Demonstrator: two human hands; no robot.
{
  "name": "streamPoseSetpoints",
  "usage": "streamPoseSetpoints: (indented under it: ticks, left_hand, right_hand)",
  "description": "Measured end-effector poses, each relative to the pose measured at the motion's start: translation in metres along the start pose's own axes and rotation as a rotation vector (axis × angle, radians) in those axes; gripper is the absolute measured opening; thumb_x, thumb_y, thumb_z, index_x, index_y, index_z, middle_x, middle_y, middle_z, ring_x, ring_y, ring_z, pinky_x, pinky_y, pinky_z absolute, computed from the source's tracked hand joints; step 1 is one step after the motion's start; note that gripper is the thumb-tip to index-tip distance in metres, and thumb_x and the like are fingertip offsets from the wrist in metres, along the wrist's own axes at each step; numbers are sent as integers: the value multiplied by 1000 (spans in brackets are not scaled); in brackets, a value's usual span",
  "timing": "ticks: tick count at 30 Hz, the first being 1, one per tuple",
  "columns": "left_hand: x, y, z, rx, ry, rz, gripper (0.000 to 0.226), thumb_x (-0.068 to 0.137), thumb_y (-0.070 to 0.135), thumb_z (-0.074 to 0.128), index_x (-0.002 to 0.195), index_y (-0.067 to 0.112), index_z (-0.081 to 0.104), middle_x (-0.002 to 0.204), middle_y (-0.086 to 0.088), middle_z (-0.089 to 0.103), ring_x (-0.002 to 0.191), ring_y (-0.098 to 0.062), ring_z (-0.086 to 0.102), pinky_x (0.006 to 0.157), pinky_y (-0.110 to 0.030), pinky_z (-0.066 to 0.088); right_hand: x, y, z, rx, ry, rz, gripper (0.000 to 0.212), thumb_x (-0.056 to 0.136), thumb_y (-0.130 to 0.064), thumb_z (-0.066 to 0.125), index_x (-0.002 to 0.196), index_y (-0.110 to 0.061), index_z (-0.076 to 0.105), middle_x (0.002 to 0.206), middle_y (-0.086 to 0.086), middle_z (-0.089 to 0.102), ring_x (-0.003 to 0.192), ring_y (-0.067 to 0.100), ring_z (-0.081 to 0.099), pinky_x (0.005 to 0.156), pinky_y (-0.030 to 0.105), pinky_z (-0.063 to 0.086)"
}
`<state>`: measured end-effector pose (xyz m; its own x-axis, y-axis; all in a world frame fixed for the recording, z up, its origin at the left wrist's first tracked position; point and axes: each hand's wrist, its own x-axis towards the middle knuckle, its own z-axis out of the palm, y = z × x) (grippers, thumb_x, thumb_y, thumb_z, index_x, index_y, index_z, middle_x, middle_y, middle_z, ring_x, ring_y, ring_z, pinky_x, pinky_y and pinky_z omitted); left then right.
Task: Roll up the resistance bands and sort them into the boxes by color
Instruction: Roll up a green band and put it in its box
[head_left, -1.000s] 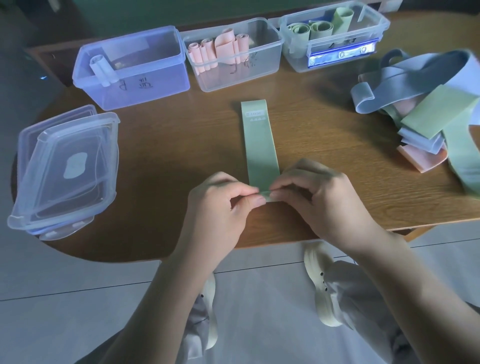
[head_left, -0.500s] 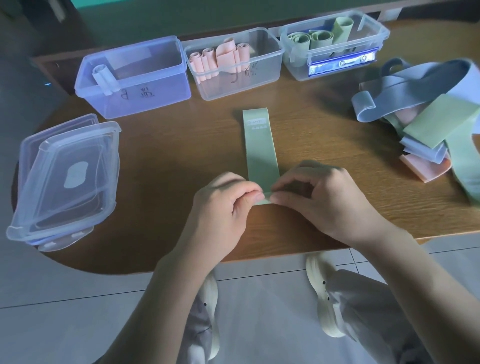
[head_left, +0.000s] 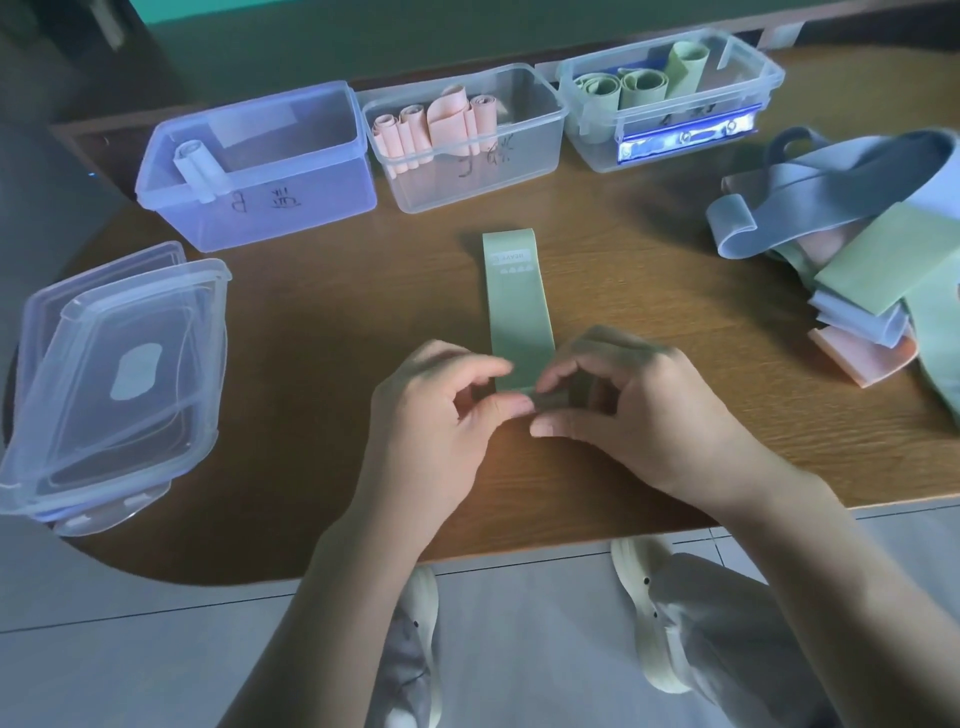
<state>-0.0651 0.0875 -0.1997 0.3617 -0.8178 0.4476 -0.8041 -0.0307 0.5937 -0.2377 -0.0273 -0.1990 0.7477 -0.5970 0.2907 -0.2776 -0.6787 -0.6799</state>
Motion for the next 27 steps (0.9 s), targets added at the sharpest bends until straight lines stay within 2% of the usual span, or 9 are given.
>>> streamPoseSetpoints:
  ticks: [2, 4, 9, 12, 15, 19, 22, 25, 27]
  left_hand:
    - [1, 3, 1, -20, 18, -31, 19, 80, 35, 79, 88, 17, 78, 85, 9, 69, 82, -3, 59, 69, -10, 46]
    - [2, 6, 3, -35, 20, -38, 12, 83, 29, 79, 83, 17, 77, 83, 10, 68, 81, -3, 61, 69, -9, 46]
    - [5, 2, 3, -32, -12, 7, 5, 88, 20, 77, 91, 17, 79, 91, 8, 71, 83, -5, 63, 70, -18, 52]
    - [6, 0, 2, 0, -71, -16, 21, 81, 31, 82, 99, 19, 80, 97, 10, 69, 80, -3, 61, 68, -11, 50]
    - [7, -2, 4, 31, -49, -16, 22, 81, 27, 84, 100, 16, 80, 98, 6, 71, 87, -4, 59, 73, -9, 49]
    - [8, -3, 9, 36, -24, -42, 20, 83, 27, 82, 101, 17, 81, 98, 5, 70, 88, -4, 58, 73, -9, 48]
    - [8, -4, 12, 66, -6, -58, 21, 85, 29, 80, 103, 18, 80, 101, 5, 68, 84, -1, 55, 72, -7, 47]
    - [9, 0, 14, 36, 37, -87, 19, 84, 25, 81, 102, 19, 78, 102, 6, 66, 77, -3, 56, 71, -2, 45]
    - [10, 2, 16, 4, 59, -55, 9, 85, 19, 80, 93, 18, 76, 95, 8, 67, 81, -3, 58, 71, -5, 47]
  right_hand:
    - [1, 2, -1, -17, 6, 11, 22, 77, -35, 84, 95, -36, 72, 98, -19, 65, 71, 7, 59, 68, 33, 52]
    - [2, 2, -1, -10, 20, 22, 19, 80, -32, 83, 96, -35, 74, 98, -19, 65, 71, 6, 58, 67, 33, 52]
    - [6, 3, -1, -36, 57, 34, 14, 87, -34, 77, 101, -30, 79, 100, -18, 68, 75, 3, 58, 71, 33, 54]
    - [7, 4, 3, -79, 125, 33, 16, 87, -33, 77, 101, -25, 80, 103, -11, 68, 75, -8, 53, 70, 25, 51]
    - [8, 4, 6, -65, 197, 49, 12, 85, -30, 80, 96, -23, 78, 103, -11, 67, 76, -8, 53, 67, 18, 47]
    - [7, 4, 5, -51, 157, -1, 10, 89, -28, 76, 97, -23, 77, 104, -13, 67, 83, 0, 60, 70, 27, 53]
    - [6, 4, 2, -60, 119, 30, 17, 85, -35, 78, 101, -28, 76, 109, -18, 66, 70, 2, 56, 65, 32, 53]
    - [8, 4, 3, -112, 120, 54, 17, 85, -35, 79, 102, -32, 76, 110, -20, 66, 67, -5, 52, 62, 26, 48]
    - [11, 4, 3, -162, 124, 73, 16, 87, -38, 76, 102, -33, 76, 109, -22, 66, 69, -12, 49, 61, 21, 42]
